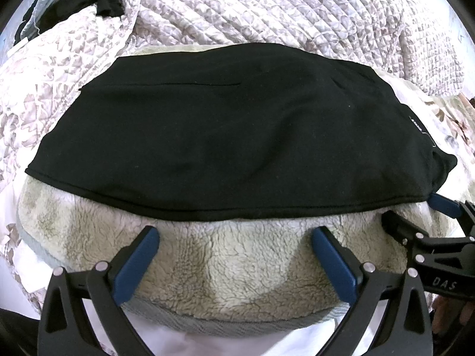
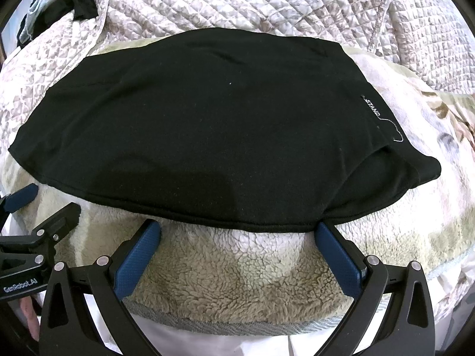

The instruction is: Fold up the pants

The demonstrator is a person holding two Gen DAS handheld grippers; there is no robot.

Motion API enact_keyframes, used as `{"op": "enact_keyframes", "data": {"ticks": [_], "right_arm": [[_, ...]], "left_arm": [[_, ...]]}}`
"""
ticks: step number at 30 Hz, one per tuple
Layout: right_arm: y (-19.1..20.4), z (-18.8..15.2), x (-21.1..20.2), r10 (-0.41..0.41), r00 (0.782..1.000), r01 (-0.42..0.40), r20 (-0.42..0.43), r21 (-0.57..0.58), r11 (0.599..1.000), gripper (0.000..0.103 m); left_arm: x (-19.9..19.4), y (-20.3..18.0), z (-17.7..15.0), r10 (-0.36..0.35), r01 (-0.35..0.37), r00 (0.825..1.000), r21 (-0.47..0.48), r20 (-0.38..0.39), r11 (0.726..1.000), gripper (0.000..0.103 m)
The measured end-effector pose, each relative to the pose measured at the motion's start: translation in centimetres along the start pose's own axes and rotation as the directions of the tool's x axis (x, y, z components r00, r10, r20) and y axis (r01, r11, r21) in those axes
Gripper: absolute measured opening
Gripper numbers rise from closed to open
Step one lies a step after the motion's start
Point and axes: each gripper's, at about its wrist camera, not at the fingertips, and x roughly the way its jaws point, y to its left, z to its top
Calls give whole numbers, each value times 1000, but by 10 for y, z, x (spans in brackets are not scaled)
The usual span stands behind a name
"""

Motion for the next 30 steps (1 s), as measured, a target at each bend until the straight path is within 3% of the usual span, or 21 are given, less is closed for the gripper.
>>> {"op": "enact_keyframes", "data": {"ticks": [30], "right_arm": [[-1, 0, 1, 3, 1000, -3, 5, -4, 1000, 103]], "left_arm": [[1, -2, -4, -9, 9, 1000, 27, 3, 1000, 103]]}}
